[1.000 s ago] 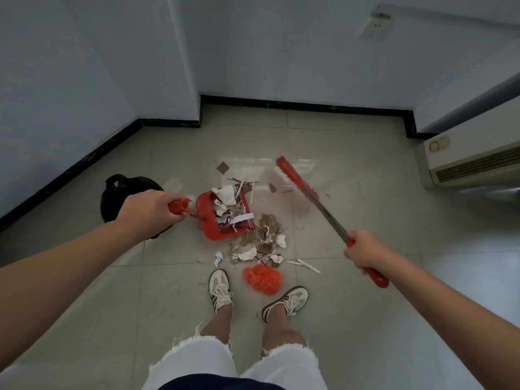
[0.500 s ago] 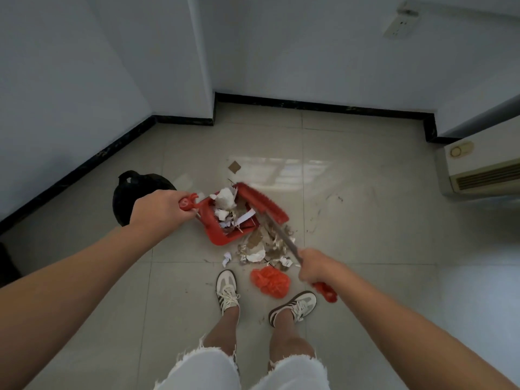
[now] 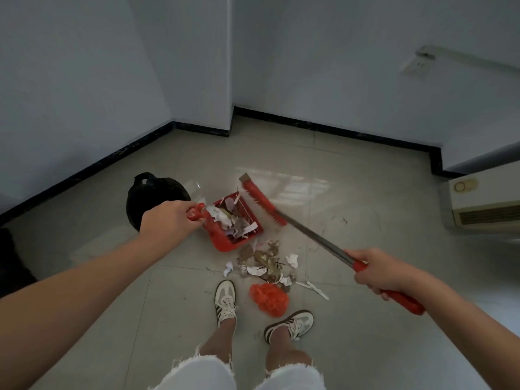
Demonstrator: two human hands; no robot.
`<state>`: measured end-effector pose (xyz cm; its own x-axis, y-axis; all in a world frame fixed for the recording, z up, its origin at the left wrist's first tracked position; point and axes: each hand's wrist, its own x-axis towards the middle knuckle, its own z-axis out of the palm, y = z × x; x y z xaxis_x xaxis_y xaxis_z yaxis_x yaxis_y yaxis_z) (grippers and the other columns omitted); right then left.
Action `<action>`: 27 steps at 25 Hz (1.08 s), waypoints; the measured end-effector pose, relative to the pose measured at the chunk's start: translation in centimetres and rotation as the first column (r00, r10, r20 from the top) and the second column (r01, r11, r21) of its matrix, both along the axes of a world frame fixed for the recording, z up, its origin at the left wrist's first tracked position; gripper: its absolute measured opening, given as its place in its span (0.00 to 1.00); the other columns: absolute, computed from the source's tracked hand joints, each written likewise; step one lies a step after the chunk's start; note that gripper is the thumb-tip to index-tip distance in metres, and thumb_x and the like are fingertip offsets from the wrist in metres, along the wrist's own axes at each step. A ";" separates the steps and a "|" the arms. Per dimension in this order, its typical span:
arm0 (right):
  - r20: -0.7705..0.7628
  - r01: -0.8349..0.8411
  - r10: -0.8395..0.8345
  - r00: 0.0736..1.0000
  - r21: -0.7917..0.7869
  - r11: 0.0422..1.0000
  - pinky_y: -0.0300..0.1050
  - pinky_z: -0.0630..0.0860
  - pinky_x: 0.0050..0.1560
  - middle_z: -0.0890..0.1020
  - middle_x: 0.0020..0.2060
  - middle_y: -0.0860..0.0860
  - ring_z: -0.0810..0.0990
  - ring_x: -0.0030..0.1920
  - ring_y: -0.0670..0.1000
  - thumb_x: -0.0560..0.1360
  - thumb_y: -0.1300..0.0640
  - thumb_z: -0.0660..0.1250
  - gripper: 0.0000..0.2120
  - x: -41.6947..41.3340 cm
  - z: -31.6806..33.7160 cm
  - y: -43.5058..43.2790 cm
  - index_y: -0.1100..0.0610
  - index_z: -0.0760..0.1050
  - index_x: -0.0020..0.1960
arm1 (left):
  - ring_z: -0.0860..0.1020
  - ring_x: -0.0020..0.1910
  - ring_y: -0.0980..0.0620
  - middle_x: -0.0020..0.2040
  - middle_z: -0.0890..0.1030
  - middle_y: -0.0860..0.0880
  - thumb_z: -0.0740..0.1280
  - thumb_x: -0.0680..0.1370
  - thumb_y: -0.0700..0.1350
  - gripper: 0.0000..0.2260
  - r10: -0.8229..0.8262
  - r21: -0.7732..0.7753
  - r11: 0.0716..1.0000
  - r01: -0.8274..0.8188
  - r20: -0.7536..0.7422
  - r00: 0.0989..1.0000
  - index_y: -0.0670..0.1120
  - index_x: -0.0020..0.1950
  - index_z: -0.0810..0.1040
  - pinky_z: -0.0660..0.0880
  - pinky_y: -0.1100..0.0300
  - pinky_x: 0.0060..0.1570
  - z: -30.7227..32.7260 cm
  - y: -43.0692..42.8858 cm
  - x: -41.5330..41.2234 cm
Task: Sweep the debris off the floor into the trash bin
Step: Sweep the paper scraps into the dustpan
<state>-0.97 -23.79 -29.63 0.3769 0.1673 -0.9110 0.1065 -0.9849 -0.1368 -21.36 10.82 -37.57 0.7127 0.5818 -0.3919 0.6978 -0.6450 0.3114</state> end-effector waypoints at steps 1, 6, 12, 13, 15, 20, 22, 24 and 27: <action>0.059 -0.072 0.073 0.996 -0.008 0.997 0.38 0.71 0.21 0.73 0.28 0.53 0.71 0.21 0.49 0.71 0.66 0.59 0.27 0.3 -0.4 1.2 0.44 0.71 0.66 | 0.81 0.43 0.53 0.42 0.84 0.55 0.67 0.73 0.59 0.12 0.051 -0.018 0.999 -0.050 0.013 0.999 0.59 0.55 0.82 0.80 0.54 0.41 0.0 0.1 -0.3; 0.298 -0.235 0.236 0.925 -0.040 0.971 0.40 0.72 0.20 0.77 0.31 0.56 0.75 0.21 0.54 0.70 0.66 0.58 0.21 4.0 -7.4 9.2 0.51 0.72 0.60 | 0.81 0.44 0.52 0.43 0.83 0.54 0.67 0.74 0.58 0.12 0.092 -0.013 0.996 -0.091 0.015 0.996 0.59 0.56 0.82 0.78 0.57 0.39 -1.3 1.2 -0.1; 0.163 -0.120 0.125 0.979 -0.036 0.992 0.43 0.74 0.25 0.78 0.34 0.60 0.75 0.24 0.54 0.71 0.70 0.53 0.33 3.3 -15.7 16.5 0.49 0.60 0.73 | 0.80 0.40 0.52 0.37 0.82 0.53 0.66 0.73 0.56 0.10 0.066 0.034 0.997 -0.066 0.006 0.998 0.55 0.48 0.82 0.78 0.55 0.37 -2.0 1.7 1.3; 0.133 -0.106 0.109 0.985 -0.035 0.994 0.41 0.73 0.25 0.77 0.33 0.59 0.74 0.24 0.54 0.72 0.70 0.53 0.33 2.2 -16.0 16.6 0.49 0.58 0.74 | 0.80 0.39 0.51 0.37 0.82 0.53 0.65 0.73 0.56 0.10 0.062 0.042 0.997 -0.062 0.006 0.998 0.54 0.48 0.82 0.78 0.55 0.36 -2.1 1.7 1.5; 0.105 -0.175 0.177 0.979 -0.029 0.984 0.39 0.72 0.21 0.75 0.34 0.55 0.75 0.27 0.52 0.74 0.70 0.55 0.28 -0.7 -15.3 16.1 0.55 0.60 0.72 | 0.81 0.40 0.50 0.38 0.83 0.52 0.65 0.73 0.55 0.11 0.043 0.066 0.997 -0.043 -0.001 0.999 0.53 0.49 0.82 0.78 0.55 0.36 -2.0 1.6 2.1; -0.178 -0.146 0.150 0.972 0.036 0.989 0.37 0.75 0.26 0.74 0.35 0.51 0.75 0.29 0.48 0.73 0.67 0.62 0.32 -7.4 -10.9 12.6 0.56 0.59 0.75 | 0.80 0.41 0.50 0.37 0.80 0.52 0.64 0.74 0.53 0.09 0.013 0.045 0.999 -0.011 -0.054 0.998 0.50 0.42 0.80 0.77 0.55 0.36 -1.6 1.4 3.5; -0.265 -0.023 0.043 0.963 0.079 0.997 0.40 0.74 0.26 0.74 0.31 0.51 0.73 0.24 0.46 0.72 0.67 0.62 0.26 -7.5 -8.6 10.9 0.53 0.66 0.68 | 0.80 0.40 0.50 0.37 0.81 0.53 0.64 0.74 0.54 0.09 0.022 0.037 0.999 -0.021 -0.045 0.999 0.50 0.42 0.80 0.78 0.55 0.37 -1.6 1.6 3.1; -0.281 0.093 -0.070 0.957 0.069 0.993 0.38 0.71 0.22 0.71 0.26 0.50 0.69 0.21 0.45 0.72 0.69 0.60 0.27 -5.4 -6.1 8.5 0.44 0.68 0.64 | 0.80 0.40 0.51 0.37 0.81 0.53 0.65 0.74 0.56 0.10 0.024 0.023 0.999 -0.023 -0.026 0.999 0.51 0.43 0.80 0.78 0.55 0.37 -1.7 2.0 2.5; -0.314 0.295 -0.265 0.912 0.051 0.954 0.35 0.65 0.20 0.68 0.25 0.50 0.65 0.21 0.45 0.71 0.70 0.59 0.34 -2.5 -2.7 4.4 0.42 0.68 0.70 | 0.81 0.41 0.51 0.37 0.81 0.54 0.65 0.73 0.58 0.11 0.020 0.003 1.000 -0.020 -0.002 1.000 0.54 0.44 0.81 0.79 0.55 0.39 -1.7 2.0 1.3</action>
<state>-3.50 -19.43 -32.31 0.1324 0.1861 -0.9736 -0.2325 -0.9490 -0.2130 -20.06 12.82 -39.26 0.7003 0.5967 -0.3918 0.7110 -0.6320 0.3084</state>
